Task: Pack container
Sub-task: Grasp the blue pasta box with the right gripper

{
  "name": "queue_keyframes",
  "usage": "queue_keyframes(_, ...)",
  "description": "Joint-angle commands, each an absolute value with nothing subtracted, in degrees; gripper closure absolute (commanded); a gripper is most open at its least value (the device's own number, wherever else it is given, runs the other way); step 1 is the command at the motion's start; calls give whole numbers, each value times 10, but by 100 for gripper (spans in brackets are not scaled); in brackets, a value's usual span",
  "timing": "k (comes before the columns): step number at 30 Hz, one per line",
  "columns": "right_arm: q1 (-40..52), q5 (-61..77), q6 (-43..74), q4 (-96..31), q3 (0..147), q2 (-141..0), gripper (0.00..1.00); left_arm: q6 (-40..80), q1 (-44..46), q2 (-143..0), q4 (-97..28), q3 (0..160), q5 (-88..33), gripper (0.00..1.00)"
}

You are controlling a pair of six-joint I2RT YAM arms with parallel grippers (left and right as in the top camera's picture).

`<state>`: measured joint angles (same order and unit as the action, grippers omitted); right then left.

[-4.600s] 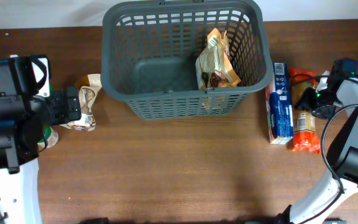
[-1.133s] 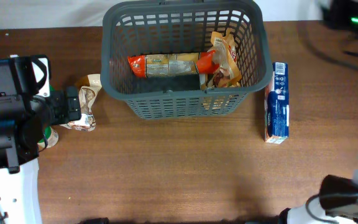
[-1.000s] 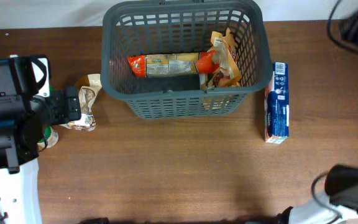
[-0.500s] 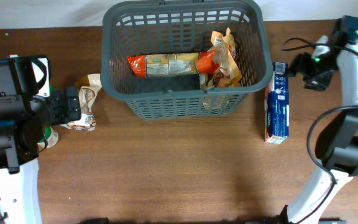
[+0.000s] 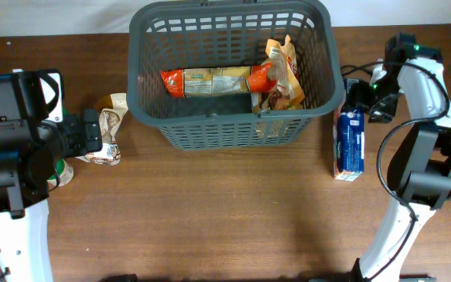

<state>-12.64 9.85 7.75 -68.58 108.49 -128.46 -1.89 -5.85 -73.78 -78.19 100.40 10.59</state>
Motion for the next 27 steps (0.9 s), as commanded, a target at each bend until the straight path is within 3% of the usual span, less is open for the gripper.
queue_keyframes(1,-124,79,76,-669,1042,-1292,36,-15,-57,-739,-781,1009,112,1)
queue_keyframes(3,-123,82,76,-655,1016,-1292,40,-15,-57,-739,-781,1009,112,1)
queue_keyframes(4,-123,84,76,-650,1006,-1292,47,-15,-57,-739,-781,1009,112,1)
queue_keyframes(5,-123,83,80,-647,997,-1292,62,-15,-57,-739,-781,1009,112,1)
queue_keyframes(6,-123,83,80,-646,991,-1292,94,-15,-57,-739,-781,1009,112,1)
queue_keyframes(13,-140,83,80,-677,1038,-1253,96,-15,-57,-739,-781,1009,112,1)
queue_keyframes(22,-130,84,58,-750,1264,-1099,96,-15,-57,-739,-781,1009,112,1)
queue_keyframes(27,-60,113,-87,-750,1389,-1029,96,-15,-57,-739,-781,1009,112,1)
